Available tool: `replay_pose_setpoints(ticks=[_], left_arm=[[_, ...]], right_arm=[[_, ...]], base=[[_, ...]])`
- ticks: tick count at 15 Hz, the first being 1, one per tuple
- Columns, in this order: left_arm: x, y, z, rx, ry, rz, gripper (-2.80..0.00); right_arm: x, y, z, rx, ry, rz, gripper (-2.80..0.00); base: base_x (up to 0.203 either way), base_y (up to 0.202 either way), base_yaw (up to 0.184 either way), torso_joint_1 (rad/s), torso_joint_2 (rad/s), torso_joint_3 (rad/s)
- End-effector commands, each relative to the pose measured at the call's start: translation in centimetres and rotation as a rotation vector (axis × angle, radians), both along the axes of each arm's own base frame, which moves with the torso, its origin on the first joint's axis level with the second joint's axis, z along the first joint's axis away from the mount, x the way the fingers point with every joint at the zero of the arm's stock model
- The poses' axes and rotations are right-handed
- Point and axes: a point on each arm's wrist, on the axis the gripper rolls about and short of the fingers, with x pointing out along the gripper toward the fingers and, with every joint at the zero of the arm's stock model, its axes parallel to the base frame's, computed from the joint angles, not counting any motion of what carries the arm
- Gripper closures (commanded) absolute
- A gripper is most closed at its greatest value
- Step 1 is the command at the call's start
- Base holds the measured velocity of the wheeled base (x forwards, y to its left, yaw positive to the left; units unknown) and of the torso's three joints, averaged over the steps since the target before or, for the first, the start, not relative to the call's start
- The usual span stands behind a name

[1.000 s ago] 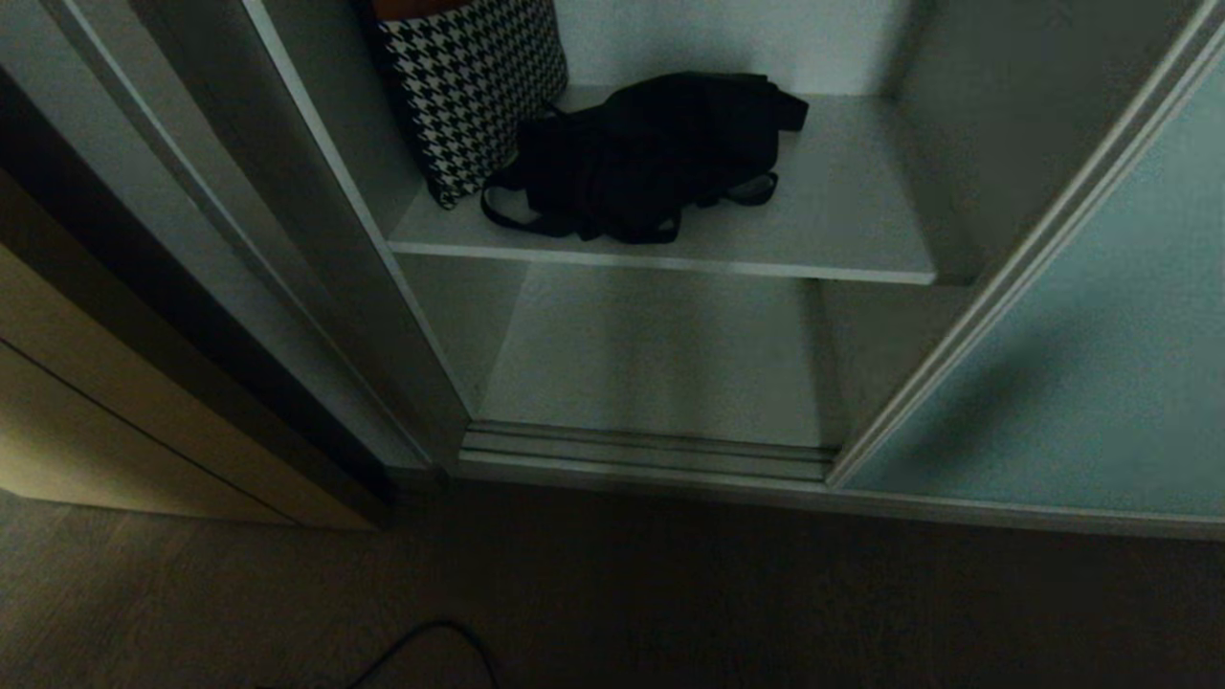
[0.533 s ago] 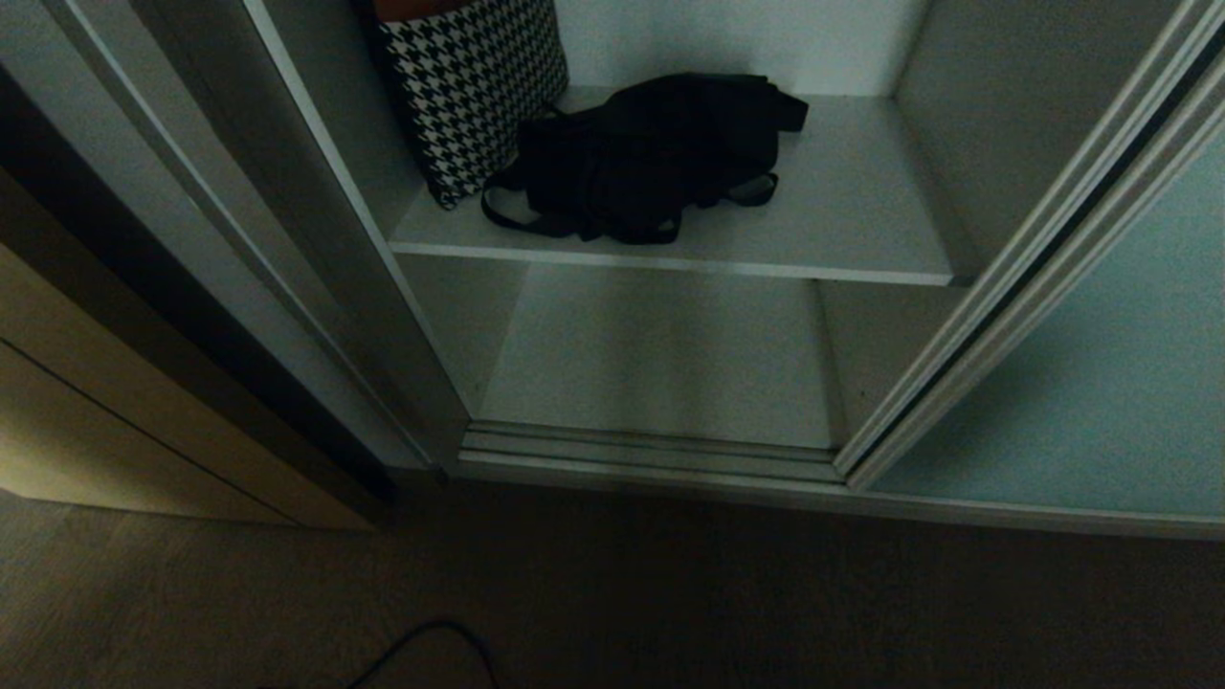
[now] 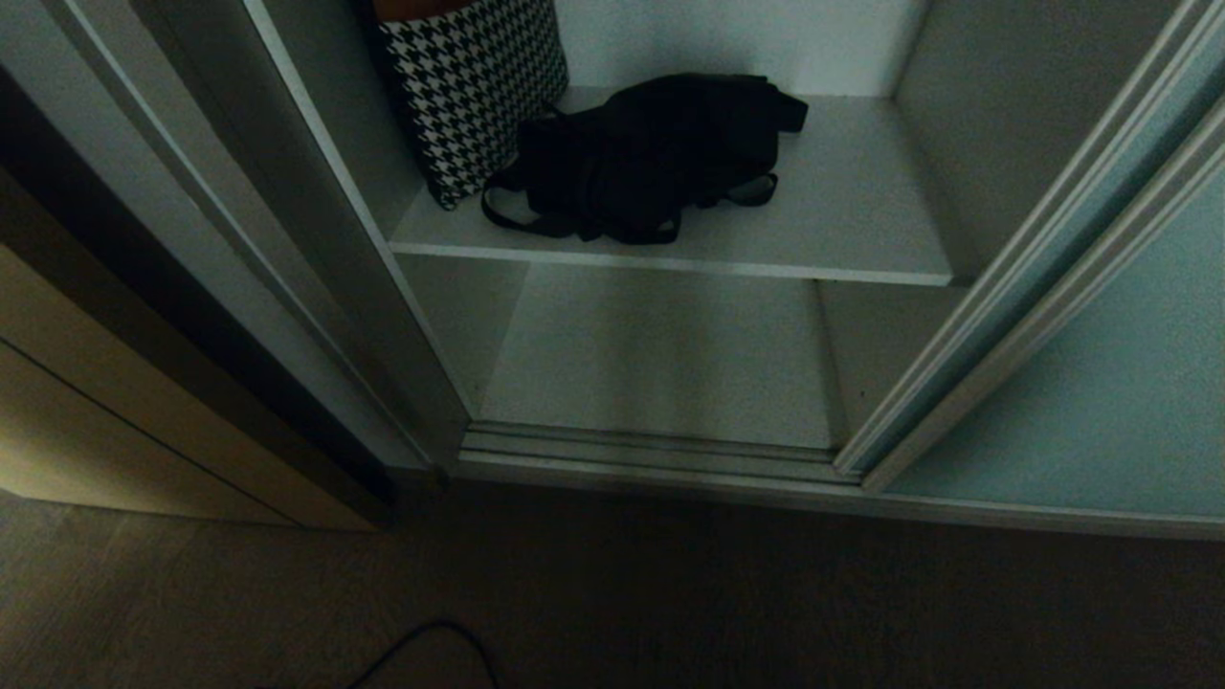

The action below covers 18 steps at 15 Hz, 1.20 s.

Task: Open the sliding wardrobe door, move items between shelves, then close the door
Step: Open the door

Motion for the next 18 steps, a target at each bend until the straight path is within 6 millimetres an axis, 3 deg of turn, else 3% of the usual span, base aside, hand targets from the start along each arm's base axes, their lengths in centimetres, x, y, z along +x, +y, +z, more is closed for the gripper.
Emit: replay_pose_setpoints(ticks=[1, 4, 11, 18], left_arm=[[0.03, 0.01, 0.03, 0.010, 0.001, 0.006, 0.00], [0.04, 0.02, -0.17, 0.187, 0.019, 0.019, 0.00], [0.05, -0.02, -0.45, 0.275, 0.045, -0.004, 0.00], [0.05, -0.01, -0.39, 0.221, 0.040, 0.004, 0.00]], right_arm=[[0.00, 0.00, 0.00, 0.000, -0.001, 0.000, 0.00], [0.00, 0.00, 0.00, 0.000, -0.001, 0.000, 0.00], [0.00, 0.00, 0.00, 0.000, -0.001, 0.000, 0.00], [0.00, 0.00, 0.00, 0.000, -0.001, 0.000, 0.00]], base=[[0.000, 0.000, 0.000, 0.000, 0.00, 0.000], [0.000, 0.000, 0.000, 0.000, 0.00, 0.000], [0.000, 0.000, 0.000, 0.000, 0.00, 0.000], [0.000, 0.000, 0.000, 0.000, 0.00, 0.000]])
